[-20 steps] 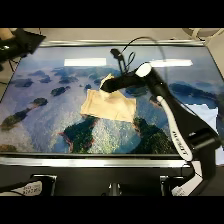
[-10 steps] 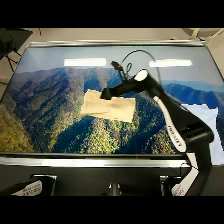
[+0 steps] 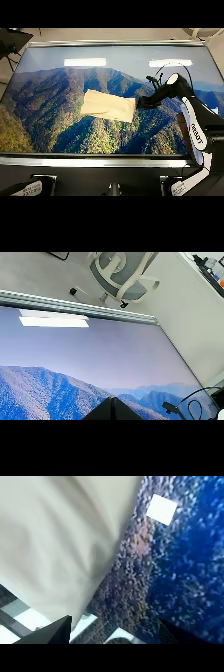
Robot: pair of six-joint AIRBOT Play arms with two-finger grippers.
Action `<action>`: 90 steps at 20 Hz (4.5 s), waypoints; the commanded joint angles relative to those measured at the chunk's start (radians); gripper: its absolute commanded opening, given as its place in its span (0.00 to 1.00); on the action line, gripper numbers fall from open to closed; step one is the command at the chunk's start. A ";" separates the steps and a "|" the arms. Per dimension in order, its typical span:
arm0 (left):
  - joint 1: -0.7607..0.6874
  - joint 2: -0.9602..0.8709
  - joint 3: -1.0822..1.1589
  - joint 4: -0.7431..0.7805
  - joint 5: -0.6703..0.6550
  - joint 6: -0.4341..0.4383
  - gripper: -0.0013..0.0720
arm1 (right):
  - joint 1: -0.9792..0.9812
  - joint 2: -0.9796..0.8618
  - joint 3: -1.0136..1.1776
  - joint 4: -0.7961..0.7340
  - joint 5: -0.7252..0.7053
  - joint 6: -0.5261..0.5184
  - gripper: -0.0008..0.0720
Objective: Fold the shirts.
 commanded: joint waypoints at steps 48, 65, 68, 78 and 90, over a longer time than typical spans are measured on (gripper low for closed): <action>-0.032 -0.024 -0.072 0.016 0.080 0.042 0.05 | -0.975 0.539 -0.216 -0.560 0.455 -0.109 0.04; -0.190 -0.023 0.156 0.536 0.143 -0.180 0.04 | -0.872 0.539 0.366 -0.317 -0.127 -0.227 0.75; -0.394 -0.071 0.201 1.194 0.091 -0.510 0.05 | -0.599 0.523 0.385 -0.338 -0.060 -0.177 0.75; -0.545 -0.233 -0.062 1.196 -0.463 -0.603 1.00 | -0.052 0.225 0.328 -0.403 0.399 -0.051 0.85; -0.523 -0.249 -0.058 1.193 -0.389 -0.650 1.00 | -0.041 0.323 0.130 -0.498 0.330 -0.057 0.77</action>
